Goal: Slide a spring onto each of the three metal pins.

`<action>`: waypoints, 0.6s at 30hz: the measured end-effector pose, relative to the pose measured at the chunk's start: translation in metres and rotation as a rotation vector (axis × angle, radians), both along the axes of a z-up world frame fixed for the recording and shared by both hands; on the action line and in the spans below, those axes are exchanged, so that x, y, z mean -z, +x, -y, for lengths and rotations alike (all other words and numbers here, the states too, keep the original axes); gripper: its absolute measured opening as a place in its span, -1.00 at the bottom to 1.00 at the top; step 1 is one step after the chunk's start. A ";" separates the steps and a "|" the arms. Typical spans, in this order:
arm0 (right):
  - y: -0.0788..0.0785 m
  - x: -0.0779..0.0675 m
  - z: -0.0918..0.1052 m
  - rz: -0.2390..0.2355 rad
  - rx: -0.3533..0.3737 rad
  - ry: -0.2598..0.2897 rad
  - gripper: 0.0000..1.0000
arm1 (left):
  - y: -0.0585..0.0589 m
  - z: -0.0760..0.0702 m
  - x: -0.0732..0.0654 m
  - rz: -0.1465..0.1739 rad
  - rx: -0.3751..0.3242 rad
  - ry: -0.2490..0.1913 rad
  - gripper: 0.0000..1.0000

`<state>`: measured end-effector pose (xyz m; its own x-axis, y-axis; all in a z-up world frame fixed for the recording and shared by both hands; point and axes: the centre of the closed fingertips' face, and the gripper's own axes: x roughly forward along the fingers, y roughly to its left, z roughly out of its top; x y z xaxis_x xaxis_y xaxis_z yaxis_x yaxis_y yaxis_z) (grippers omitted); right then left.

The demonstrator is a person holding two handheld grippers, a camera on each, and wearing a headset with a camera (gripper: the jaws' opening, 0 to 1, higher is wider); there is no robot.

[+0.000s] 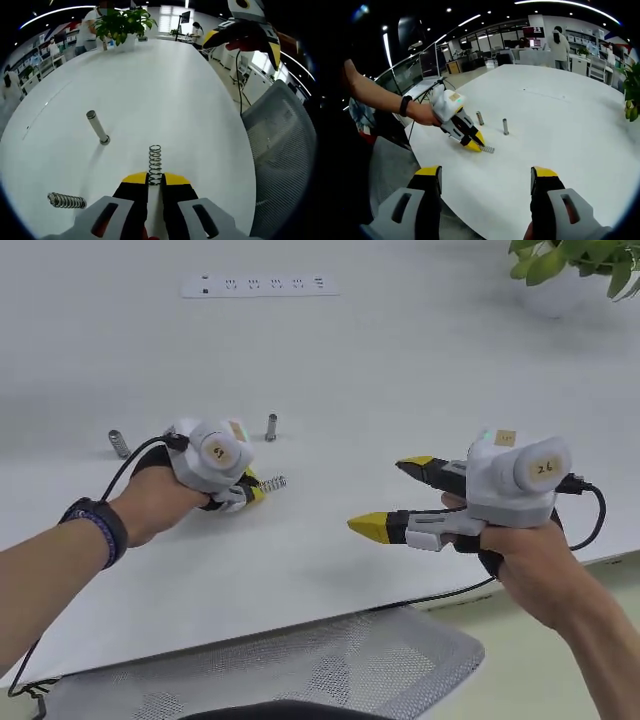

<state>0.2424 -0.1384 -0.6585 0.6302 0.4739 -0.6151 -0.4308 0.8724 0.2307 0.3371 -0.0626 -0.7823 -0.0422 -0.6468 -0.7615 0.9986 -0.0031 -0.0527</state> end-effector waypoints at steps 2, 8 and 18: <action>0.000 0.000 -0.001 0.000 0.001 0.002 0.43 | -0.001 -0.001 0.001 -0.005 -0.002 0.001 -0.95; -0.001 0.001 -0.002 -0.001 0.002 0.005 0.42 | -0.001 -0.004 -0.001 -0.011 -0.010 0.004 -0.95; -0.002 0.007 -0.005 -0.009 -0.007 0.020 0.41 | 0.000 -0.017 -0.010 -0.002 -0.021 -0.009 -0.95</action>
